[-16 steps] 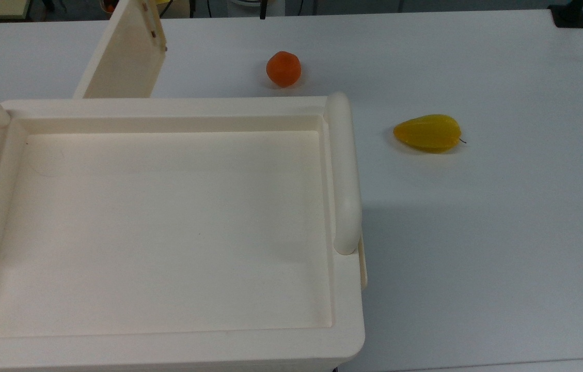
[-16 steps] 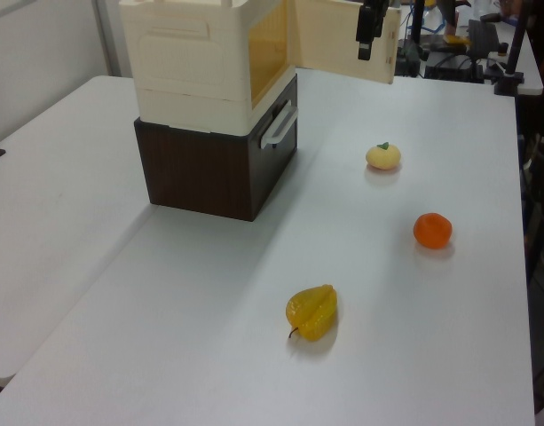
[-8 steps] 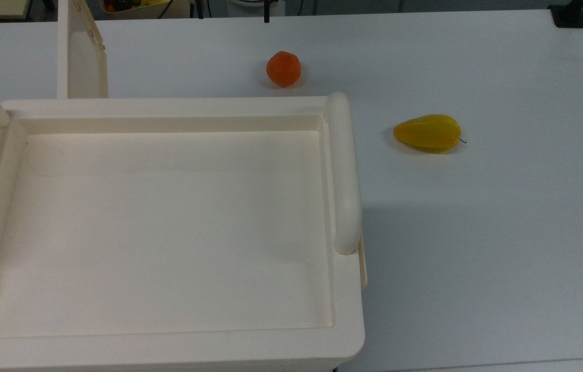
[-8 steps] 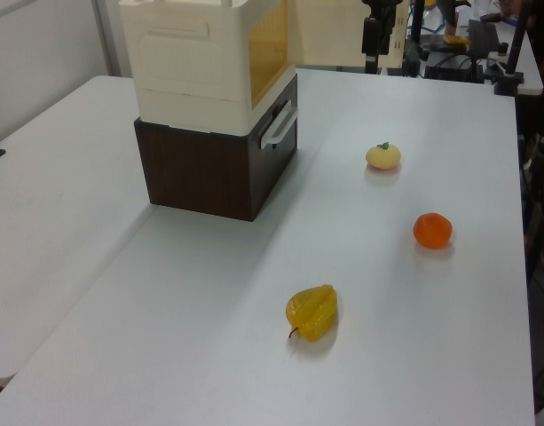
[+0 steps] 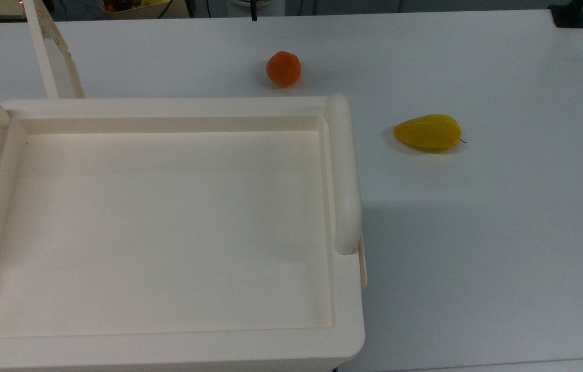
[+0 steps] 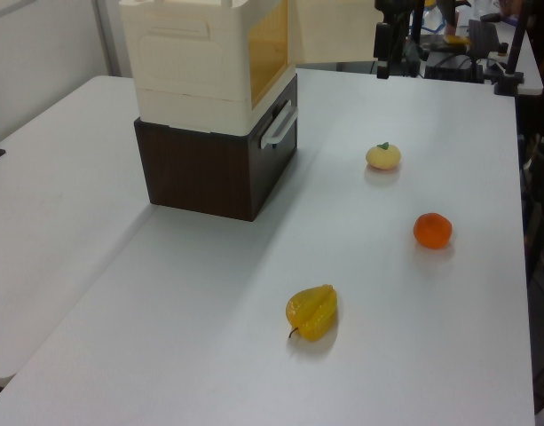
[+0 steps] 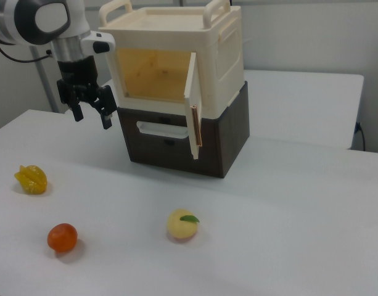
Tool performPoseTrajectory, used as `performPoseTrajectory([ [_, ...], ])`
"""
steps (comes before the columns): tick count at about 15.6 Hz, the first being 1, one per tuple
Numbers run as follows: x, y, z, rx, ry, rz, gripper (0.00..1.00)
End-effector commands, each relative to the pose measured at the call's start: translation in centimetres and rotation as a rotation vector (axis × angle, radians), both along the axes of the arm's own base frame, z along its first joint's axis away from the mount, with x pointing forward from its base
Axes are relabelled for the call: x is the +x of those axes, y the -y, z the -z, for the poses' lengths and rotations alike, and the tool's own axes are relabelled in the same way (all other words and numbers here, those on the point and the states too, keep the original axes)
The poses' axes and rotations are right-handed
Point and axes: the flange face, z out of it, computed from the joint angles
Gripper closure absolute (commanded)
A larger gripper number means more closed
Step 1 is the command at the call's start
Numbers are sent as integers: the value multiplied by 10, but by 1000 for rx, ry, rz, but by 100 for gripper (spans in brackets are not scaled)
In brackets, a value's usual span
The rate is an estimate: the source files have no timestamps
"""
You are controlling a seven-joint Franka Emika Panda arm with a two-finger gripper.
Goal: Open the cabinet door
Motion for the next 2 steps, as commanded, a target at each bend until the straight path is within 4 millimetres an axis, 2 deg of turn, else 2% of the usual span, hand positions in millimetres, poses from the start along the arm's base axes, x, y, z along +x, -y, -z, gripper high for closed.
performPoseTrajectory([
  [1,-6,2,3,-3,17,-6,0],
  [2,-5,3,2,-4,19,-6,0],
])
